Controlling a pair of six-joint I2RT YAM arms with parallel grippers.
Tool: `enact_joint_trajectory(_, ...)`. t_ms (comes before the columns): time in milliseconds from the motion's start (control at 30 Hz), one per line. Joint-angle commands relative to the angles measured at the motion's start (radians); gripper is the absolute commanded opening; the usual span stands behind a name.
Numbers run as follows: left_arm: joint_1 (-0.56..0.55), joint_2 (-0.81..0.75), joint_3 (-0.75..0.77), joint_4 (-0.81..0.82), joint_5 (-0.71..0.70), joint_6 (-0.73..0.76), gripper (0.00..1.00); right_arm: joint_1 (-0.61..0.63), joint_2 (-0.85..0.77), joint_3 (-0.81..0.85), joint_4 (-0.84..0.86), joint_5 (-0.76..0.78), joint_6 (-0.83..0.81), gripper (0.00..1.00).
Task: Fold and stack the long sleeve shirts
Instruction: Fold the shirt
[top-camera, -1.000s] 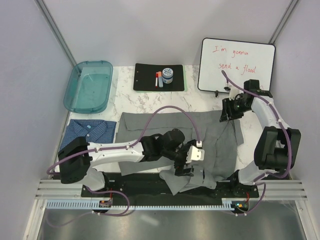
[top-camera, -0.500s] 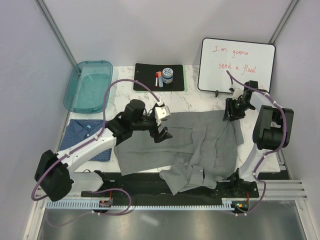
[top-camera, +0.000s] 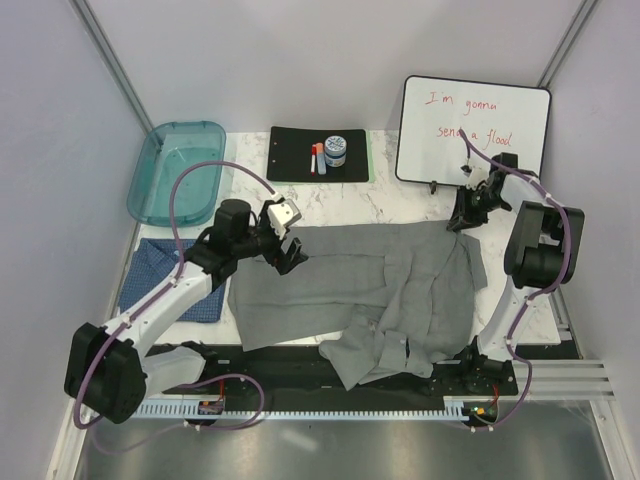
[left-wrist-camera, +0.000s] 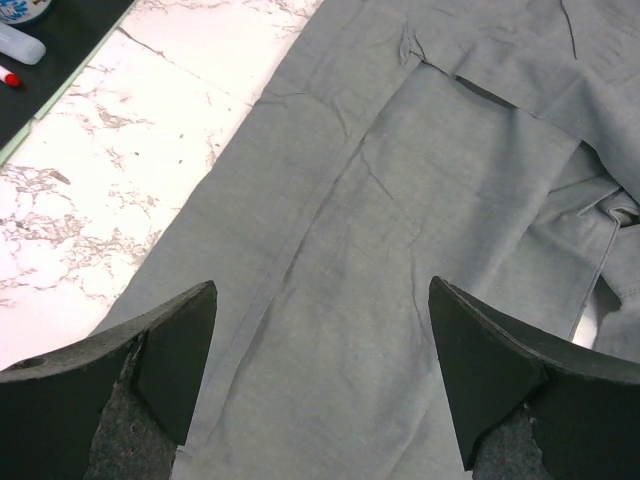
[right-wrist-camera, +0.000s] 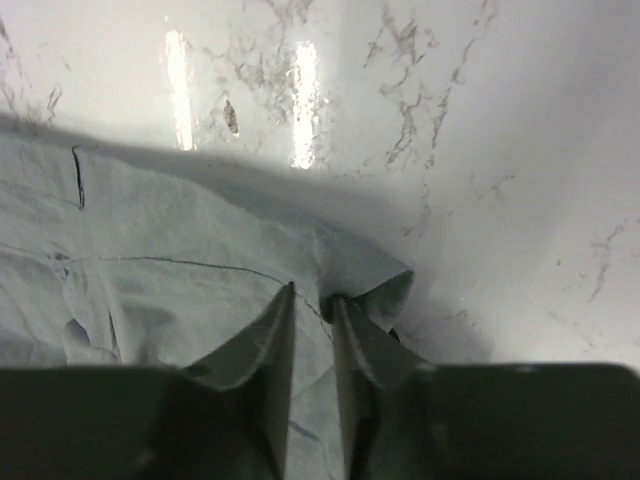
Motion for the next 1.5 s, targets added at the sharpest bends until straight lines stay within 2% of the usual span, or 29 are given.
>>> enact_joint_trajectory(0,0.028,-0.050,-0.010,0.032,0.033,0.019,0.93,-0.005,-0.057,-0.028,-0.037,-0.072,0.004,0.19)
enact_joint_trajectory(67,0.033,-0.052,-0.013,0.036,0.038,0.022,0.93,-0.005,-0.074,-0.027,-0.067,-0.069,-0.018,0.00)
enact_joint_trajectory(200,0.036,-0.054,-0.019,0.028,0.029,0.025,0.93,-0.012,-0.120,-0.051,-0.093,-0.018,-0.052,0.00)
enact_joint_trajectory(300,0.037,-0.026,-0.015,0.005,-0.045,0.043,0.92,-0.014,-0.135,-0.076,-0.107,0.035,-0.090,0.00)
enact_joint_trajectory(567,0.050,0.170,0.033,0.003,-0.105,0.072,0.90,-0.017,-0.008,0.007,-0.023,0.083,-0.067,0.00)
enact_joint_trajectory(600,0.051,0.183,0.036,0.011,-0.111,0.074,0.90,-0.017,0.021,0.042,-0.021,0.088,-0.062,0.05)
enact_joint_trajectory(667,0.053,0.218,0.053,0.016,-0.113,0.091,0.91,-0.017,0.043,0.068,-0.006,0.086,-0.055,0.09)
enact_joint_trajectory(700,0.056,0.262,0.062,0.014,-0.120,0.094,0.90,-0.017,0.057,0.087,0.000,0.083,-0.044,0.19)
enact_joint_trajectory(767,0.069,0.295,0.102,-0.019,-0.079,0.120,0.88,-0.016,0.067,0.110,-0.018,0.071,-0.042,0.27)
enact_joint_trajectory(867,0.063,0.234,0.082,-0.032,0.138,0.201,0.86,-0.017,0.025,0.134,-0.072,0.028,-0.070,0.33)
enact_joint_trajectory(900,0.050,0.188,0.077,-0.044,0.244,0.224,0.86,-0.017,-0.035,0.122,-0.083,0.011,-0.082,0.39)
enact_joint_trajectory(933,0.022,0.162,0.077,-0.062,0.272,0.252,0.85,-0.017,-0.069,0.115,-0.092,-0.018,-0.099,0.43)
enact_joint_trajectory(967,-0.069,0.140,0.085,-0.087,0.277,0.314,0.85,-0.016,-0.099,0.107,-0.113,-0.035,-0.113,0.48)
enact_joint_trajectory(1000,-0.129,0.126,0.094,-0.108,0.259,0.344,0.85,-0.017,-0.159,0.096,-0.129,-0.047,-0.128,0.58)
enact_joint_trajectory(1033,-0.189,0.114,0.105,-0.154,0.254,0.365,0.86,-0.016,-0.184,0.088,-0.141,-0.058,-0.139,0.60)
enact_joint_trajectory(1067,-0.299,0.118,0.137,-0.168,0.257,0.374,0.86,-0.016,-0.205,0.084,-0.185,-0.101,-0.185,0.60)
enact_joint_trajectory(1133,-0.404,0.172,0.180,-0.188,0.257,0.359,0.87,-0.016,-0.265,0.041,-0.222,-0.144,-0.217,0.59)
enact_joint_trajectory(1167,-0.499,0.205,0.232,-0.193,0.256,0.344,0.88,-0.016,-0.285,0.021,-0.248,-0.196,-0.252,0.57)
enact_joint_trajectory(1267,-0.634,0.351,0.354,-0.195,0.262,0.289,0.91,-0.003,-0.345,-0.094,-0.297,-0.262,-0.286,0.50)
enact_joint_trajectory(1367,-0.717,0.501,0.484,-0.217,0.278,0.252,0.94,0.023,-0.367,-0.195,-0.316,-0.331,-0.314,0.42)
enact_joint_trajectory(1467,-0.768,0.587,0.585,-0.259,0.272,0.258,0.96,0.053,-0.359,-0.261,-0.289,-0.360,-0.319,0.37)
